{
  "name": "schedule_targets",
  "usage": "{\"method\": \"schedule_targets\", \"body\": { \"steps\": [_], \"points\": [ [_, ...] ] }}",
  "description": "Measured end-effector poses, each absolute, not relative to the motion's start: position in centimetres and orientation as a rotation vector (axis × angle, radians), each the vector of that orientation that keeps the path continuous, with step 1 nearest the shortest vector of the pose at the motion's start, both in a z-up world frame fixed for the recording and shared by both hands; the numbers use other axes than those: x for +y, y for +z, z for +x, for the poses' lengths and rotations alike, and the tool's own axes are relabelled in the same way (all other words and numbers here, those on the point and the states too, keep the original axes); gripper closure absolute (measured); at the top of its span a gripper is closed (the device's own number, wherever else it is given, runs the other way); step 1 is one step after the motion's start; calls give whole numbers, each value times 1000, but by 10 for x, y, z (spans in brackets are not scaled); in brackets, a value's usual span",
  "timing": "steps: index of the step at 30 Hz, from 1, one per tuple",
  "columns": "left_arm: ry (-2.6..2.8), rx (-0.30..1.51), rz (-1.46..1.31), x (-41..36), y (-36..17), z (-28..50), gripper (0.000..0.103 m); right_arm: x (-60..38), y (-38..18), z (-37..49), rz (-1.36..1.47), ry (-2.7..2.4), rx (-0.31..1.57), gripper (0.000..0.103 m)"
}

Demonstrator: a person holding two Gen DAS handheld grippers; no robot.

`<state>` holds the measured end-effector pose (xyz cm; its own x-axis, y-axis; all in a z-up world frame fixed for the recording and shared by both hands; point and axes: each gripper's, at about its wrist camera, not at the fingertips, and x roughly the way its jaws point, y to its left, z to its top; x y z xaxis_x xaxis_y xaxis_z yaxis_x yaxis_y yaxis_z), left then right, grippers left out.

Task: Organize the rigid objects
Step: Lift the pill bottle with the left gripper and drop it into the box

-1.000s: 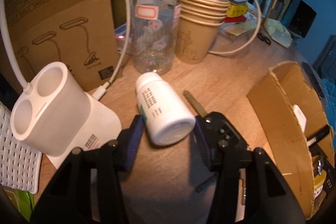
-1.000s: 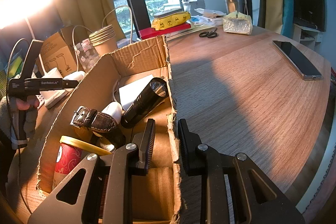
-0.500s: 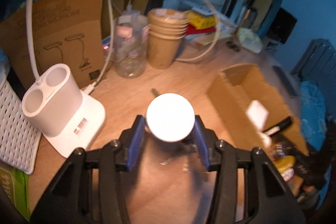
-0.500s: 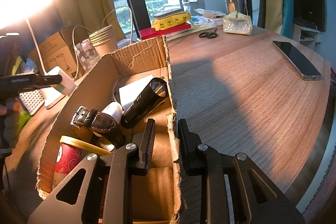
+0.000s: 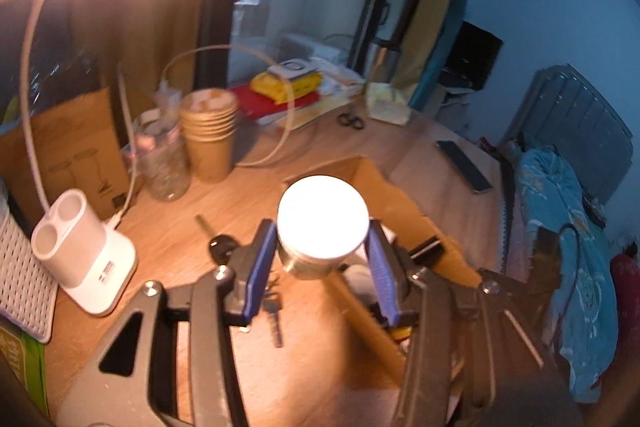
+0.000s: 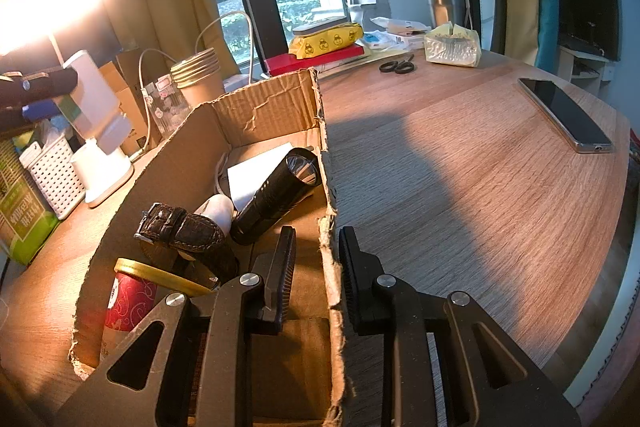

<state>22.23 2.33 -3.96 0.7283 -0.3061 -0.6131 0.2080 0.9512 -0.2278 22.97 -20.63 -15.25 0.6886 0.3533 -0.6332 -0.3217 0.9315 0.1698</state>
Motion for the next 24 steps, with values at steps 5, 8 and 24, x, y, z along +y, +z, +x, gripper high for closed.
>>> {"method": "schedule_targets", "body": {
  "steps": [5,8,24],
  "points": [
    [-322,690,-126,4,-32,222,57,-205,-152,229,47,378,718,79],
    [-328,685,-101,-6,-32,222,57,-206,-152,230,47,378,718,79],
    [-361,778,-45,-46,-77,240,57,-203,-152,229,47,379,717,79]
  ]
}}
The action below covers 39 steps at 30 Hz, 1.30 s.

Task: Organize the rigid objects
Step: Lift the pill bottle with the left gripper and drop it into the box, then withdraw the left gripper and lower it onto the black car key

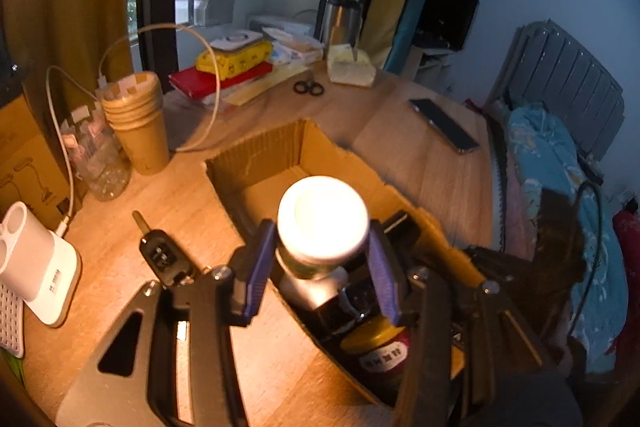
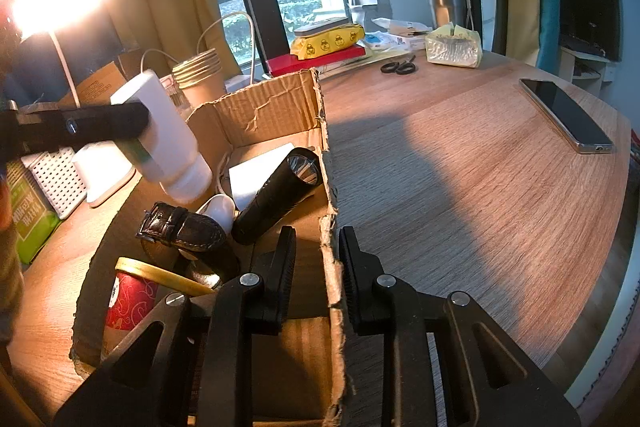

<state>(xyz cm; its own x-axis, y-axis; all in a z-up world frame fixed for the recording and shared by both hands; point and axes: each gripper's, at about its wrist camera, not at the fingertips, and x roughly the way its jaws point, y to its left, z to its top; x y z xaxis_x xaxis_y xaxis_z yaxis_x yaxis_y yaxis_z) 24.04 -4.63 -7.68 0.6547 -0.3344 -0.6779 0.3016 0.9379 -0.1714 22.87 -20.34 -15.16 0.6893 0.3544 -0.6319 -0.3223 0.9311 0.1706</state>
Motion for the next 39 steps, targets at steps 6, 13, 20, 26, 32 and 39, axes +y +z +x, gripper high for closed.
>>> {"method": "schedule_targets", "body": {
  "steps": [6,13,20,26,32,39],
  "points": [
    [-351,779,-27,-49,-84,240,56,-204,-152,229,47,379,717,79],
    [-360,793,58,-56,-89,231,57,-204,-152,229,47,378,717,79],
    [-376,835,91,-57,-102,229,57,-204,-152,229,48,378,717,79],
    [-362,838,94,-55,-98,230,55,-203,-152,228,48,380,716,79],
    [-288,837,46,-23,-93,228,50,-204,-152,228,48,379,716,79],
    [-189,814,8,7,-95,229,36,-200,-151,228,48,378,715,79]
  ]
}}
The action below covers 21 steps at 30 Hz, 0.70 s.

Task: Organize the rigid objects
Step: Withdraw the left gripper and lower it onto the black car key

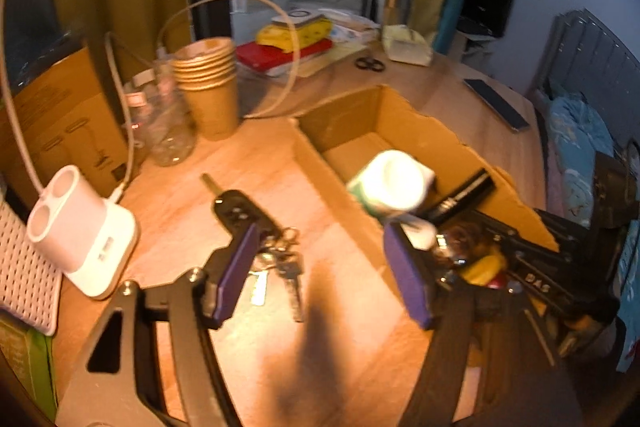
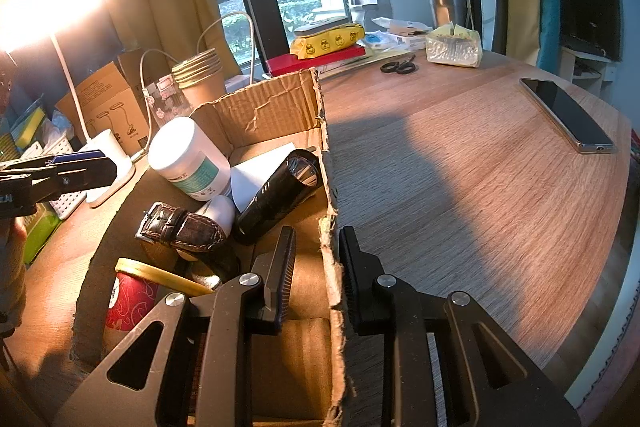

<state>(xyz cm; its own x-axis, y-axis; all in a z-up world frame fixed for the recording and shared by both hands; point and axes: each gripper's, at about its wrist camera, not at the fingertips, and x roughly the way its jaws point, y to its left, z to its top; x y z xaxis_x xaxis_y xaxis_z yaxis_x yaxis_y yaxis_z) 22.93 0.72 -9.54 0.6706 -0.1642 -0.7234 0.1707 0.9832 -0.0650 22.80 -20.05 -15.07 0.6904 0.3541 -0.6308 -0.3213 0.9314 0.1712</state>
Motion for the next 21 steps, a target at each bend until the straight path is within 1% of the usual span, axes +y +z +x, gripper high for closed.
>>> {"method": "schedule_targets", "body": {
  "steps": [8,21],
  "points": [
    [-105,809,39,17,-108,235,35,-201,-151,228,49,378,715,79],
    [-20,869,15,29,-147,277,34,-201,-151,228,49,378,715,79]
  ]
}}
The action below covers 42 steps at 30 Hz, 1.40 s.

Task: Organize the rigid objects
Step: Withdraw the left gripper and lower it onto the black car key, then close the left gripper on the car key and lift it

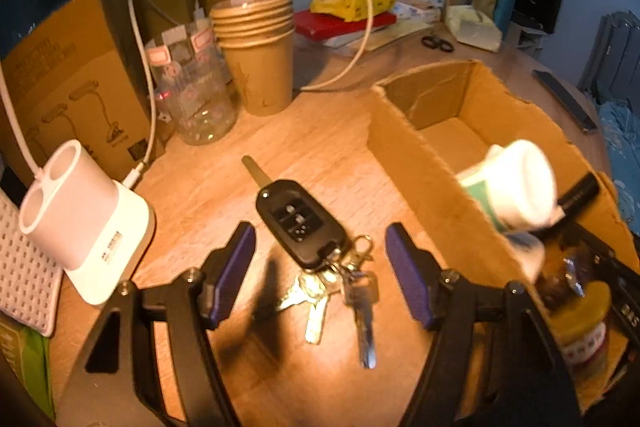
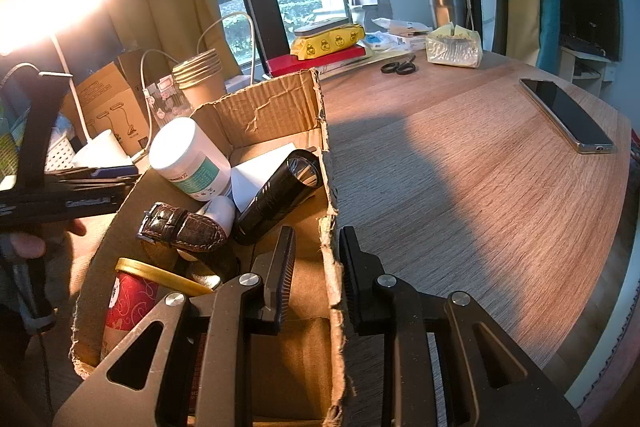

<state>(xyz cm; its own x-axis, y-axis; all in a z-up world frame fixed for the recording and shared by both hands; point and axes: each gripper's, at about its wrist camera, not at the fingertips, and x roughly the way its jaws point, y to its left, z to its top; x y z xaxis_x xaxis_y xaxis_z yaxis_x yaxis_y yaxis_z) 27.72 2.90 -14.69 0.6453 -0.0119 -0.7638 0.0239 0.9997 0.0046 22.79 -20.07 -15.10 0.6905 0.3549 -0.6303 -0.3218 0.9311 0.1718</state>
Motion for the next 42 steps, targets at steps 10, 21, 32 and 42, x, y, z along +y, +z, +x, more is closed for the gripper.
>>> {"method": "schedule_targets", "body": {
  "steps": [10,21,32,42],
  "points": [
    [16,904,-11,35,-167,299,34,-200,-151,228,49,378,714,79],
    [16,916,-23,40,-171,308,40,-201,-151,228,49,378,714,79],
    [-7,900,-38,42,-168,301,64,-202,-152,228,50,379,714,79],
    [-57,923,-90,47,-164,291,66,-201,-152,227,50,379,713,79]
  ]
}}
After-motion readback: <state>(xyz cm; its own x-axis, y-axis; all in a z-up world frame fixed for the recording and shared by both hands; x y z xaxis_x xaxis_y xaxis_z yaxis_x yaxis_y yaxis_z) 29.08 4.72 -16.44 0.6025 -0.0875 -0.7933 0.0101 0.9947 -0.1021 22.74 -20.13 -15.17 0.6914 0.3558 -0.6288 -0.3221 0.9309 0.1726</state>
